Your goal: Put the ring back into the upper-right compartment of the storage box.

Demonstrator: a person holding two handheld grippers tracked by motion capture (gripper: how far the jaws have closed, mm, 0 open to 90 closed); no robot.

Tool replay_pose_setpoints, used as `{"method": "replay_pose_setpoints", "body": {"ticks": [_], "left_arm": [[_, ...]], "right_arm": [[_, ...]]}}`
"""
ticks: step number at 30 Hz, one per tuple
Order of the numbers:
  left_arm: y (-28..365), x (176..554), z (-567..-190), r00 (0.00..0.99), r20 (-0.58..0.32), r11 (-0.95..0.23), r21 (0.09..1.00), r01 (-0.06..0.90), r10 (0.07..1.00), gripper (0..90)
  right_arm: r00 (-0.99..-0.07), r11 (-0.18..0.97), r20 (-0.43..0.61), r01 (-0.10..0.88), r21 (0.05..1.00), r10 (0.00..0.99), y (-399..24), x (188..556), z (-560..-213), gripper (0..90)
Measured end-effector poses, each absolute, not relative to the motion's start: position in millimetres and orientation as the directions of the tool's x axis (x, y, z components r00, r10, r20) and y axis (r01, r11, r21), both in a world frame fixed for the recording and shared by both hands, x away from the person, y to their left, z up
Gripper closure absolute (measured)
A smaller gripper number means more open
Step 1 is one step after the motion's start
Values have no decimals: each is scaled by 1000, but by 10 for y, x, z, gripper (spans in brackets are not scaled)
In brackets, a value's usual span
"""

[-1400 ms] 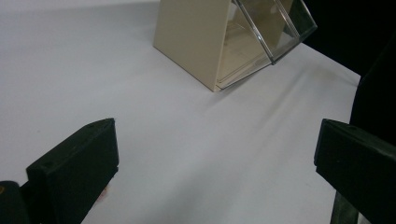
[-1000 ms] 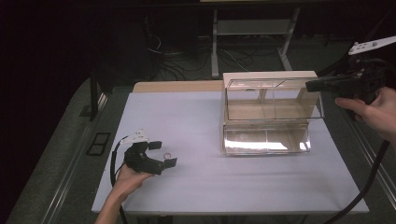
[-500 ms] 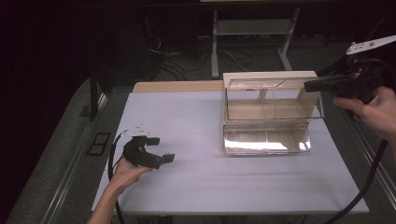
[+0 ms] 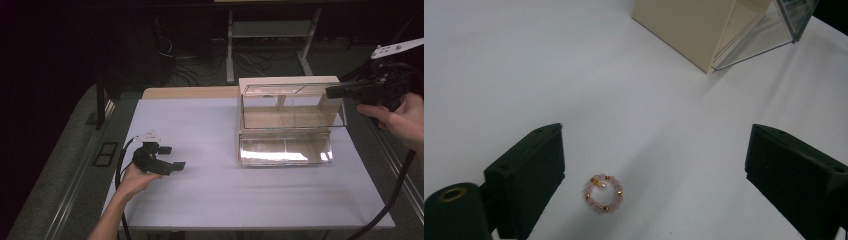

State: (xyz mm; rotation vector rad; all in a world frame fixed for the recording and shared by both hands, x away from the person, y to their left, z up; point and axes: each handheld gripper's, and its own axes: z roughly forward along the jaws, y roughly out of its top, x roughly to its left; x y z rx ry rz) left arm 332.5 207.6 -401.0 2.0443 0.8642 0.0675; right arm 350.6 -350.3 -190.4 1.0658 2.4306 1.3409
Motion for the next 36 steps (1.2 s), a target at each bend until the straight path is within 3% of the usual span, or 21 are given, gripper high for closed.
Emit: {"method": "replay_pose_setpoints", "body": {"ticks": [21, 36], "left_arm": [[1999, 3441, -4240, 815, -230, -521, 670, 529, 531, 346], [1886, 3415, -4347, 841, -126, -638, 596, 488, 526, 554]], "right_arm": [[-734, 346, 180, 502, 792, 655, -3506, 3501, -1907, 894], [-732, 349, 172, 500, 792, 659, -3540, 3490, -1905, 895]]}}
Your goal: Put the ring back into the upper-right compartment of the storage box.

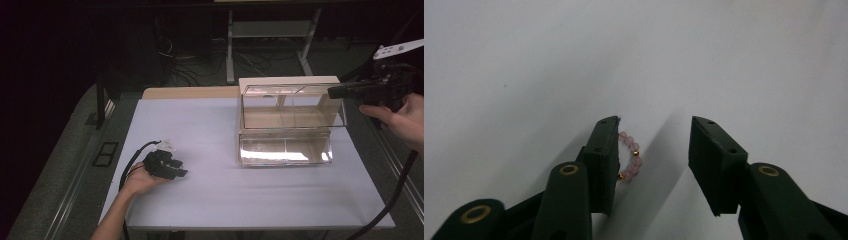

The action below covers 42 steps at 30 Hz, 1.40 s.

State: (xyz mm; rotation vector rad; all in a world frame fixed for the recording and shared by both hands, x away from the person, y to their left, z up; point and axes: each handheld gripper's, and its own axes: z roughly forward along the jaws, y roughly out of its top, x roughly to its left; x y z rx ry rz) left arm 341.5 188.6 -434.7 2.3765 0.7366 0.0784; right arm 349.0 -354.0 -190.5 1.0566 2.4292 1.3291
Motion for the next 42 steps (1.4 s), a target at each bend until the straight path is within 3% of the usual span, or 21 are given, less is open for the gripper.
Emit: {"method": "replay_pose_setpoints", "body": {"ticks": [13, 18, 33, 42], "left_arm": [[1880, 3404, -4345, 829, -49, -656, 585, 476, 557, 747], [1906, 3433, -4345, 806, -88, -629, 578, 520, 586, 853], [1968, 3484, -4340, 775, -179, -577, 571, 584, 606, 872], [1954, 3410, -4220, 784, -182, -566, 597, 568, 594, 873]], "right_arm": [[-731, 344, 175, 501, 794, 660, -3538, 3486, -1901, 895], [-730, 345, 175, 501, 794, 660, -3536, 3484, -1902, 895], [-734, 345, 180, 503, 792, 655, -3535, 3490, -1906, 895], [-731, 344, 182, 506, 791, 658, -3539, 3486, -1904, 895]]}}
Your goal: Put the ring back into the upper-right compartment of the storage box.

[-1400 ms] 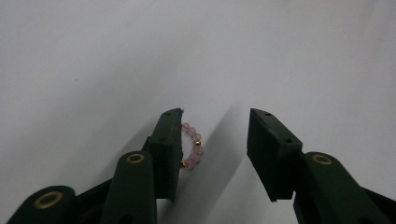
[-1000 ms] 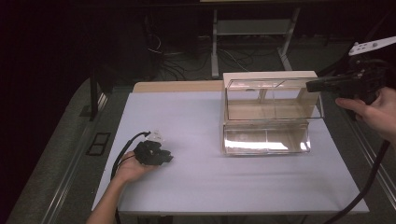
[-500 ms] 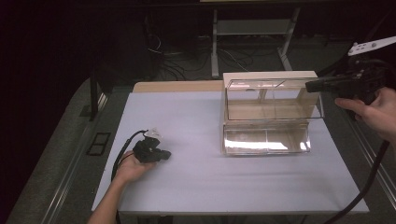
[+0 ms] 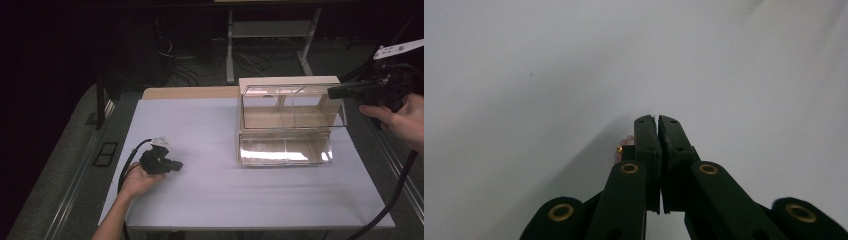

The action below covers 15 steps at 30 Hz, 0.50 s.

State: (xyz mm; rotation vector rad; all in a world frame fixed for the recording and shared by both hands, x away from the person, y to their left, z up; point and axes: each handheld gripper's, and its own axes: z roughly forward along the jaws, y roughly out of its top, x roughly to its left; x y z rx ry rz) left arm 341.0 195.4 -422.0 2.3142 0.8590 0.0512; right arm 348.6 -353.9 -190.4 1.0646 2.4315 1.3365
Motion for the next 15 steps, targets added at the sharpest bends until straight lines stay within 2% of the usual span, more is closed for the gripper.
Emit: {"method": "replay_pose_setpoints", "body": {"ticks": [15], "left_arm": [[1796, 3239, -3769, 808, -190, -501, 699, 510, 558, 874]], "right_arm": [[-732, 341, 183, 505, 793, 656, -3545, 3477, -1899, 895]]}}
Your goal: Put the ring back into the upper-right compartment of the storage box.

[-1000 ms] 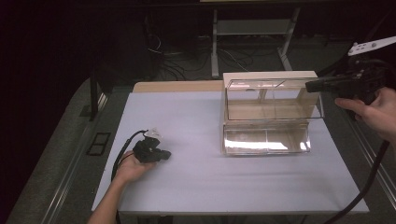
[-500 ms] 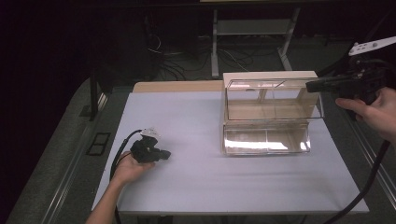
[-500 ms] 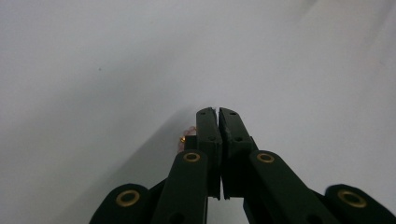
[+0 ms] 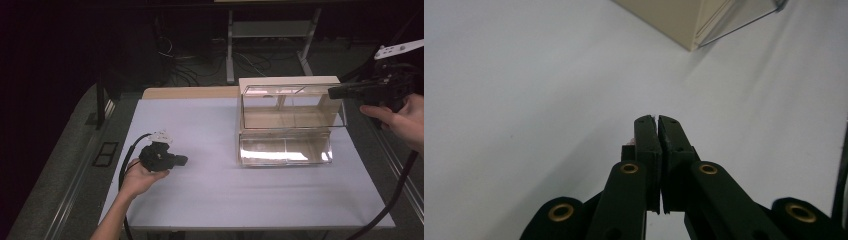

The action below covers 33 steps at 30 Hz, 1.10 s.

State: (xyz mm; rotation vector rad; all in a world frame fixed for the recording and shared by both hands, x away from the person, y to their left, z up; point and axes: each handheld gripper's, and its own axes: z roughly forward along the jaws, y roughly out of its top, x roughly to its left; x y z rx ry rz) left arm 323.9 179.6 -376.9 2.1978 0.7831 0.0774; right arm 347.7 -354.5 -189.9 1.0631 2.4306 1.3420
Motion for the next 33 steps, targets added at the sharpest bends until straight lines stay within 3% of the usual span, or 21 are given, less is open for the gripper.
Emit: {"method": "replay_pose_setpoints", "body": {"ticks": [33], "left_arm": [[1172, 3017, -2940, 906, -88, -505, 805, 310, 415, 874]], "right_arm": [[-731, 345, 184, 509, 789, 657, -3527, 3497, -1903, 894]]}}
